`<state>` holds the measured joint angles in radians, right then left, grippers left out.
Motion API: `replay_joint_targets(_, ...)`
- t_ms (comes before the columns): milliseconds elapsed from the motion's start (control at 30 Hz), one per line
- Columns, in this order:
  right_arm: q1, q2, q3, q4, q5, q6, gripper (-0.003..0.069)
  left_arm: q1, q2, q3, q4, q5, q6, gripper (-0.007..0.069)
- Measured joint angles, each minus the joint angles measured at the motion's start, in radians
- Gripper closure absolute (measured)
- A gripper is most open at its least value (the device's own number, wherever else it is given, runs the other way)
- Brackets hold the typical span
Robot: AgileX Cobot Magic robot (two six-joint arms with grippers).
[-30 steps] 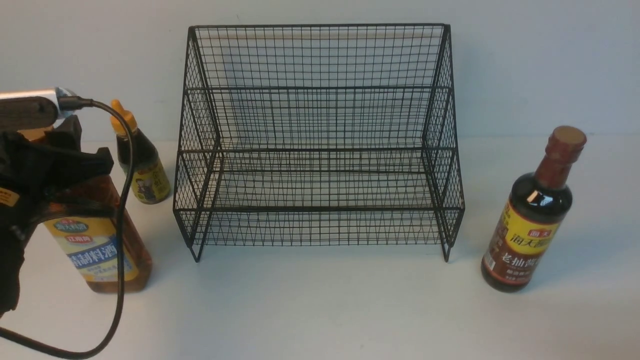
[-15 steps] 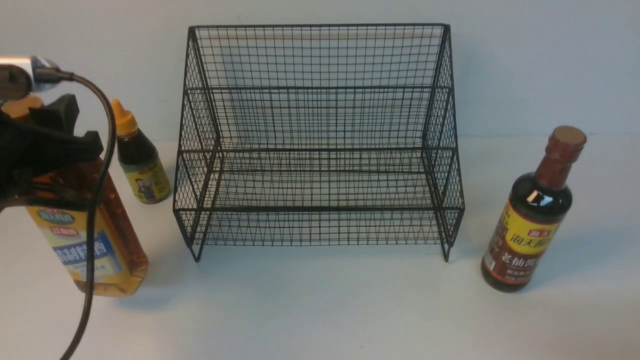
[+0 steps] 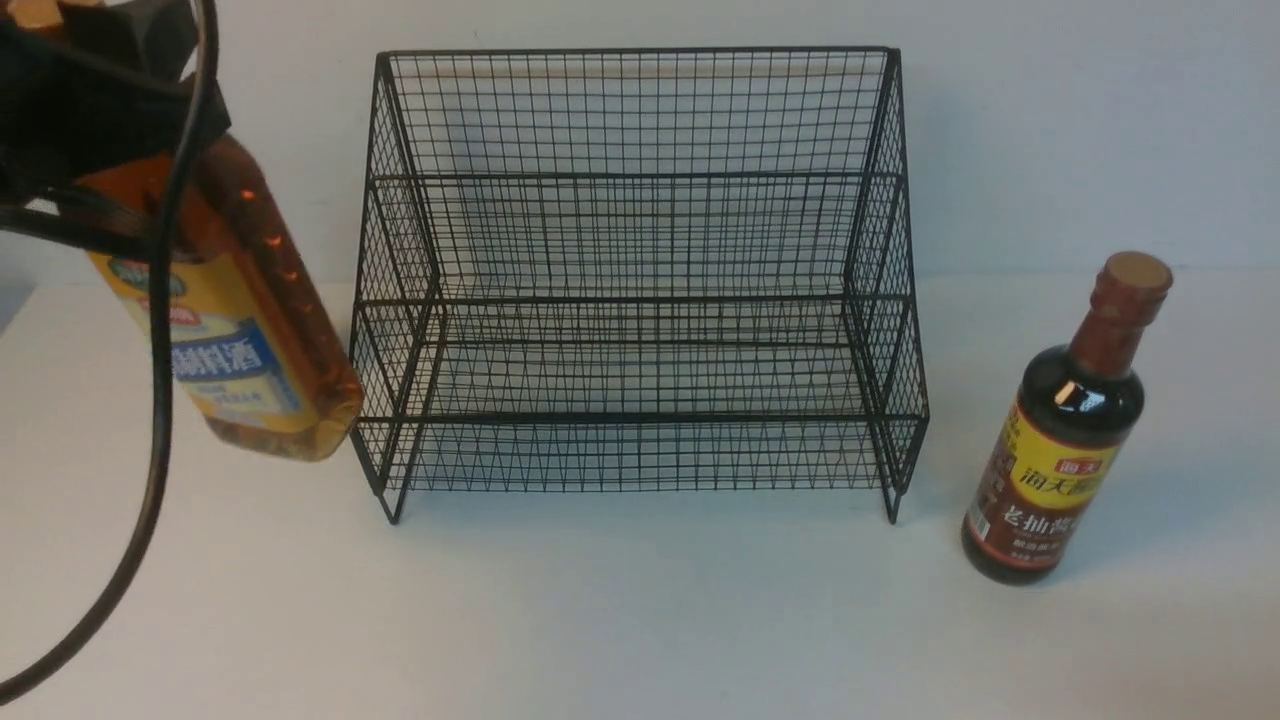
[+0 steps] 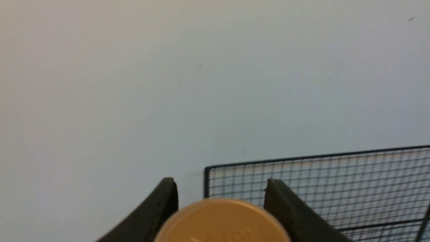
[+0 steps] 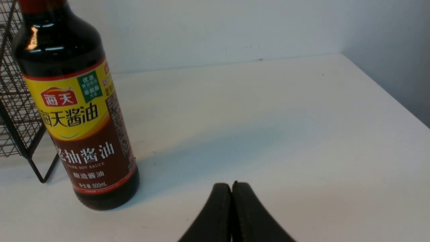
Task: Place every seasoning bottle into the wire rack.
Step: Use the left arm to put the condiment bottle back on the shelf
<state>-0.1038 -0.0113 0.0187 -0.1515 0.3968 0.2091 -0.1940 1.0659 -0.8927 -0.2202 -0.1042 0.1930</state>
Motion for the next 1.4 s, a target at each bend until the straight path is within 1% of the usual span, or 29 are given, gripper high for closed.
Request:
replay_joint_targets(67,0.000,0.000,0.000,0.000,0.000,0.000,0.0672,-0.047,0.003,-0.028,-0.005,-0.005,-0.001,0.0322)
replay_joint_targets(133,0.000,0.000,0.000,0.000,0.000,0.000,0.0672,-0.071,0.010,-0.040,-0.015,-0.023,-0.003,0.0322)
replay_joint_targets(367,0.000,0.000,0.000,0.000,0.000,0.000,0.0672,-0.130,0.096,-0.053,-0.091,-0.135,0.000,0.0322)
replay_joint_targets(567,0.000,0.000,0.000,0.000,0.000,0.000,0.0672,-0.169,0.201,-0.114,-0.122,-0.141,0.001,0.0322)
replay_joint_targets(767,0.000,0.000,0.000,0.000,0.000,0.000,0.0672,-0.179,0.302,-0.162,-0.184,-0.184,0.000,0.0322)
replay_joint_targets(1133,0.000,0.000,0.000,0.000,0.000,0.000,0.0672,-0.179,0.358,-0.167,-0.194,-0.222,0.012,0.0322)
replay_joint_targets(1233,0.000,0.000,0.000,0.000,0.000,0.000,0.0672,-0.179,0.358,-0.167,-0.212,-0.222,0.038,0.0322)
replay_joint_targets(1333,0.000,0.000,0.000,0.000,0.000,0.000,0.0672,-0.179,0.358,-0.169,-0.278,-0.222,0.105,0.0322)
replay_joint_targets(1367,0.000,0.000,0.000,0.000,0.000,0.000,0.0672,-0.179,0.358,-0.171,-0.353,-0.222,0.177,0.0322)
replay_joint_targets(1400,0.000,0.000,0.000,0.000,0.000,0.000,0.0672,-0.179,0.358,-0.171,-0.361,-0.222,0.186,0.0322)
